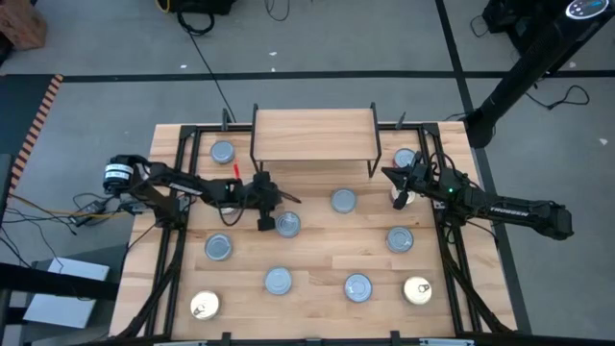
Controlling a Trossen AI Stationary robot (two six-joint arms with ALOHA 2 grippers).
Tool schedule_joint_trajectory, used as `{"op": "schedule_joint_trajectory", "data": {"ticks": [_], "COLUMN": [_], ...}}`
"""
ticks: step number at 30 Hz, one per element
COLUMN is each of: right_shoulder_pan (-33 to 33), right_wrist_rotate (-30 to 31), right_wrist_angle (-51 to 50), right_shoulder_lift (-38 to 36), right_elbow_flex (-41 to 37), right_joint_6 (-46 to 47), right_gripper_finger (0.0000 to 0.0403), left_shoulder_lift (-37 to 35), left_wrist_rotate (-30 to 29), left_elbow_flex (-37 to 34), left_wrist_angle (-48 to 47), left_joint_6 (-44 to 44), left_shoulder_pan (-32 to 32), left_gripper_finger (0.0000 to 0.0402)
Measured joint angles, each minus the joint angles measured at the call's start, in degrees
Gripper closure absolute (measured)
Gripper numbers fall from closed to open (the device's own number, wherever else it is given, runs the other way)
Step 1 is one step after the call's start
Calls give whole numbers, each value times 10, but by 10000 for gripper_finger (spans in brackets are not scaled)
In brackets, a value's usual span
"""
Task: Stack canned seafood by type on shelf
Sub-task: Put the red tuna can on the shelf
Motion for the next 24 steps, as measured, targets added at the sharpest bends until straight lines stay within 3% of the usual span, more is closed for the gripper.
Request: {"op": "schedule_joint_trajectory", "data": {"ticks": [11, 24], "right_shoulder_pan": [0, 0], "right_wrist_rotate": [0, 0], "right_wrist_angle": [0, 0], "right_shoulder_lift": [0, 0], "right_elbow_flex": [0, 0], "right_joint_6": [0, 0], "right_gripper_finger": [384, 384], "left_shoulder_lift": [4, 3], "left_wrist_rotate": [1, 5], "left_elbow_flex": [-3, 20], "left_wrist_angle": [57, 53], "left_joint_6": [0, 13], "left_shoulder_pan": [-70, -110], "left_gripper_finger": [401, 401]}}
